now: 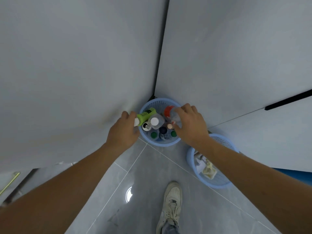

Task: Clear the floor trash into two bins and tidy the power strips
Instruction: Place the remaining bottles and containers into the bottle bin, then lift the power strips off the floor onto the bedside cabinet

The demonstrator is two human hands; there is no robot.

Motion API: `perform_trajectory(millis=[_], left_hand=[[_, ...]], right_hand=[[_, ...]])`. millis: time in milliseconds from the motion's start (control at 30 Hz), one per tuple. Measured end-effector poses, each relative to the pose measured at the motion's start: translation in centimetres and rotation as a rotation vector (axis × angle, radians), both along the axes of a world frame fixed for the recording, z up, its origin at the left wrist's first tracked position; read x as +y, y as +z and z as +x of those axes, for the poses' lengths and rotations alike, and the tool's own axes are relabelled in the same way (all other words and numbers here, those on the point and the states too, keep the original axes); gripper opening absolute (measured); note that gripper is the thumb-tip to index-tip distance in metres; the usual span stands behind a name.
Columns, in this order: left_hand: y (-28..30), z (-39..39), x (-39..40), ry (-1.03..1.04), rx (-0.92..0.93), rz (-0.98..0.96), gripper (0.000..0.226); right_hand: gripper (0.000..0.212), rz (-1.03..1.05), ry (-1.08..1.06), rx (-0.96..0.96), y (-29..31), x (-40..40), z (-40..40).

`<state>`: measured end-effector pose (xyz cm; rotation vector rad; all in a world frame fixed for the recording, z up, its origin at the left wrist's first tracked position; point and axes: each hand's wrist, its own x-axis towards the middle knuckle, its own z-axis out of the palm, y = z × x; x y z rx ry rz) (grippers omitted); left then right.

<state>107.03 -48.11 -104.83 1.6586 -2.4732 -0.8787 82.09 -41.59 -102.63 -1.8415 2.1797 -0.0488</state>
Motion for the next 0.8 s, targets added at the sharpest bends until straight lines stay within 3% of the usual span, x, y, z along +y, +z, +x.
perform_trajectory(millis=[133, 300, 500, 633, 800], left_hand=[[6.5, 3.1, 4.4, -0.019, -0.039, 0.024, 0.045], [19.3, 8.8, 10.9, -0.004, -0.066, 0.121, 0.036], [33.8, 21.6, 16.6, 0.075, -0.018, 0.104, 0.040], [38.6, 33.4, 19.7, 0.243, -0.028, 0.053, 0.037], [40.0, 48.5, 22.5, 0.605, -0.021, 0.033, 0.027]], right_hand=[[0.038, 0.034, -0.020, -0.075, 6.2, 4.3, 4.6], [0.041, 0.146, -0.059, -0.174, 16.4, 11.6, 12.2], [0.039, 0.224, -0.007, -0.294, 28.9, 15.7, 25.7], [0.028, 0.324, 0.095, -0.360, 33.5, 16.3, 36.9], [0.024, 0.318, 0.252, -0.387, 35.5, 15.3, 50.2]])
